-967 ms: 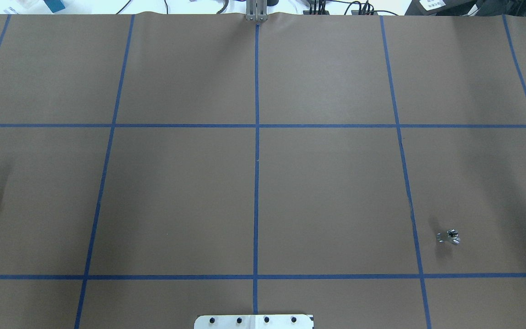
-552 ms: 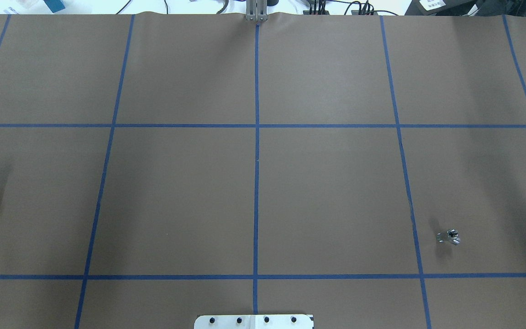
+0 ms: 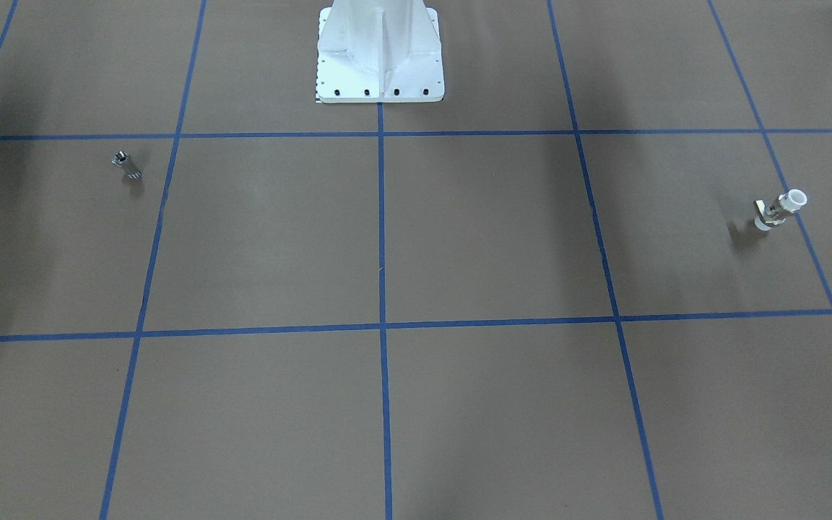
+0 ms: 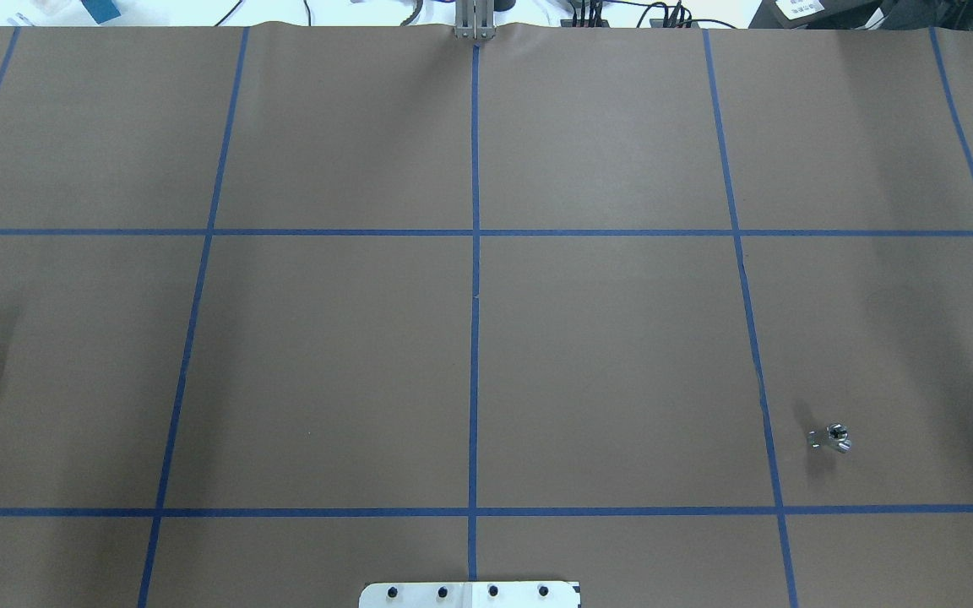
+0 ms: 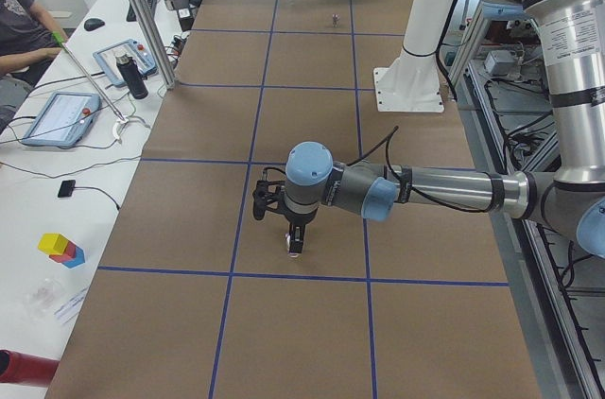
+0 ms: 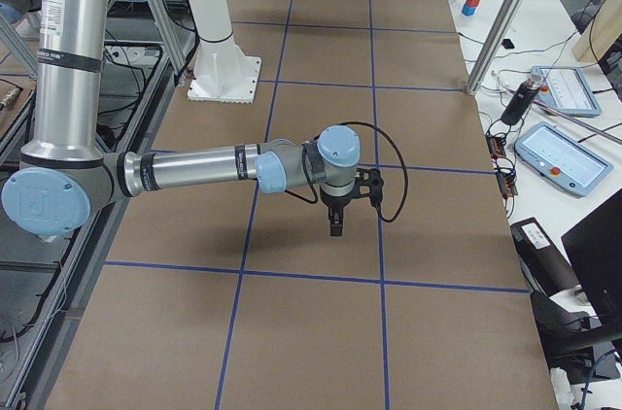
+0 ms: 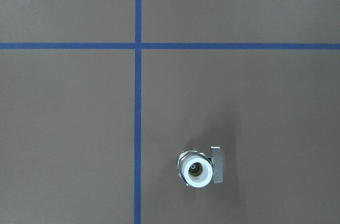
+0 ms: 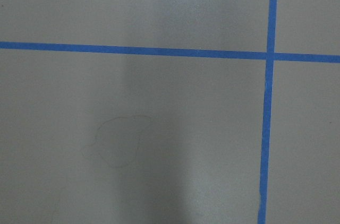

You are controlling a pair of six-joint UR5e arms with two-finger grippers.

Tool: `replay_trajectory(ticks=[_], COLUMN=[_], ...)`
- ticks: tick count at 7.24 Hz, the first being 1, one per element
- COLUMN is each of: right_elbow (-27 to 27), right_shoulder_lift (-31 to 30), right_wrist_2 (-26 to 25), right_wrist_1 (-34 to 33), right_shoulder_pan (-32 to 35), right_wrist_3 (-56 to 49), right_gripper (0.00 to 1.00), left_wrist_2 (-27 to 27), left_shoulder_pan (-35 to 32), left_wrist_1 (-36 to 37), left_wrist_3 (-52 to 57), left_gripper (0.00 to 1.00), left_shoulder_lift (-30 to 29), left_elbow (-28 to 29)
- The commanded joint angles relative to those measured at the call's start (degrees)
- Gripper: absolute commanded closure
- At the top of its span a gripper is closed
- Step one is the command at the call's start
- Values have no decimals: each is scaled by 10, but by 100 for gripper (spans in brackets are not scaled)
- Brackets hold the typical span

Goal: Assemble PPR valve and pipe with both arms

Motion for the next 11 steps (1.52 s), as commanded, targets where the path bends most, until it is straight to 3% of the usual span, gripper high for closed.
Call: replay_trajectory(ticks=[1, 4, 7, 11], right_elbow=[2, -2, -2, -3], right_shoulder_lift=[1, 0, -2, -2], right_wrist_2=[19, 17, 14, 4], right_wrist_1=[4, 65, 72, 72], right_shoulder_pan=[-4, -24, -31, -38], right_wrist_3=[-2, -2, -1, 0], right_gripper=[1, 1, 1, 1], left_wrist_2=[3, 78, 75, 74], left_shoulder_pan=[62, 133, 153, 169], left_wrist_1=[-8, -30, -103, -109], left_wrist_3=[-16, -76, -86, -95], left_gripper=[0, 0, 0, 3], left_shoulder_lift=[-68, -68, -27, -26], left_elbow=[77, 82, 89, 90])
